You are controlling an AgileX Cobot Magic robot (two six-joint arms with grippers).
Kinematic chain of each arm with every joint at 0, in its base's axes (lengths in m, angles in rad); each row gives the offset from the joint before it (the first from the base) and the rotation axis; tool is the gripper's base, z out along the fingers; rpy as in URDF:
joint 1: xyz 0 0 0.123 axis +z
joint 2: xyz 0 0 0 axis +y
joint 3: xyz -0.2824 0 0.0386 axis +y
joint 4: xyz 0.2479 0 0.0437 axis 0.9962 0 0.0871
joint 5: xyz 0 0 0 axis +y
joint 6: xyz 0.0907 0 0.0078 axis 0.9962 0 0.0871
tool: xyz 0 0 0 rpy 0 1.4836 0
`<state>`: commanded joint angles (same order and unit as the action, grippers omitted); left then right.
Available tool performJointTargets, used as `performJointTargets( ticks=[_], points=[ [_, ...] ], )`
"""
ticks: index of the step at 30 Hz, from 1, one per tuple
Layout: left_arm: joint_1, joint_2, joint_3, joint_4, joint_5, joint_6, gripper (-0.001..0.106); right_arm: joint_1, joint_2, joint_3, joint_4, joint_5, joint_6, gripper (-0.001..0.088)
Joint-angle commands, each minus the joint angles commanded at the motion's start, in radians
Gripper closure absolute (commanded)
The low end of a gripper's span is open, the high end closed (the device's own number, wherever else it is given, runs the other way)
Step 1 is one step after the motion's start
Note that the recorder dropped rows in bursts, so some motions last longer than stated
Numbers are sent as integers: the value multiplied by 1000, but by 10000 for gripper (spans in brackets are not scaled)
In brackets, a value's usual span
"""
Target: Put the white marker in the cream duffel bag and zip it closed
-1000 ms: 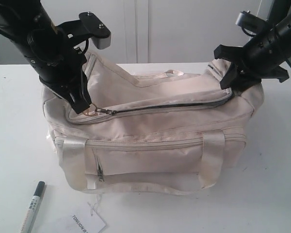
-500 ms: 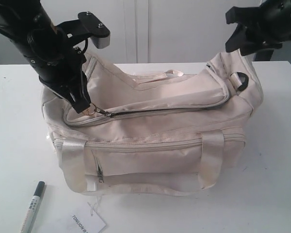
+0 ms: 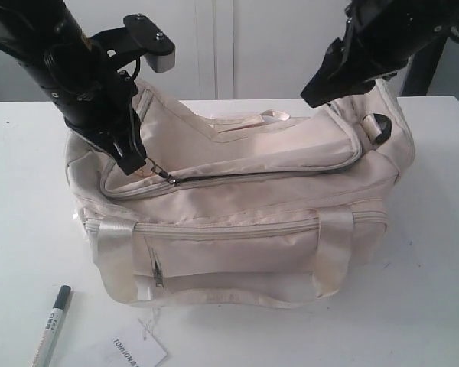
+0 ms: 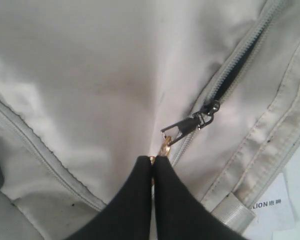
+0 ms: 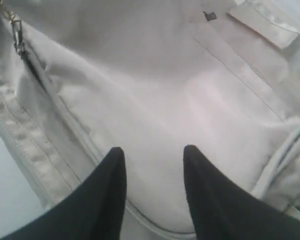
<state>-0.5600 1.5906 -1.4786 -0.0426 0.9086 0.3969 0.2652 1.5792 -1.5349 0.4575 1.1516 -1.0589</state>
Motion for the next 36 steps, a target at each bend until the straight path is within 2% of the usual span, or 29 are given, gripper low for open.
performJointTargets(
  ticks=[3, 9, 16, 36],
  points=[
    [0, 0, 0, 0, 0, 0, 1053, 58, 0, 16, -101, 23, -67, 494],
    [0, 0, 0, 0, 0, 0, 1053, 101, 0, 78, -152, 24, -109, 379],
    [0, 0, 0, 0, 0, 0, 1053, 133, 0, 154, -191, -53, -175, 376],
    [0, 0, 0, -2, -14, 0, 1053, 143, 0, 279, -180, -269, -195, 377]
  ],
)
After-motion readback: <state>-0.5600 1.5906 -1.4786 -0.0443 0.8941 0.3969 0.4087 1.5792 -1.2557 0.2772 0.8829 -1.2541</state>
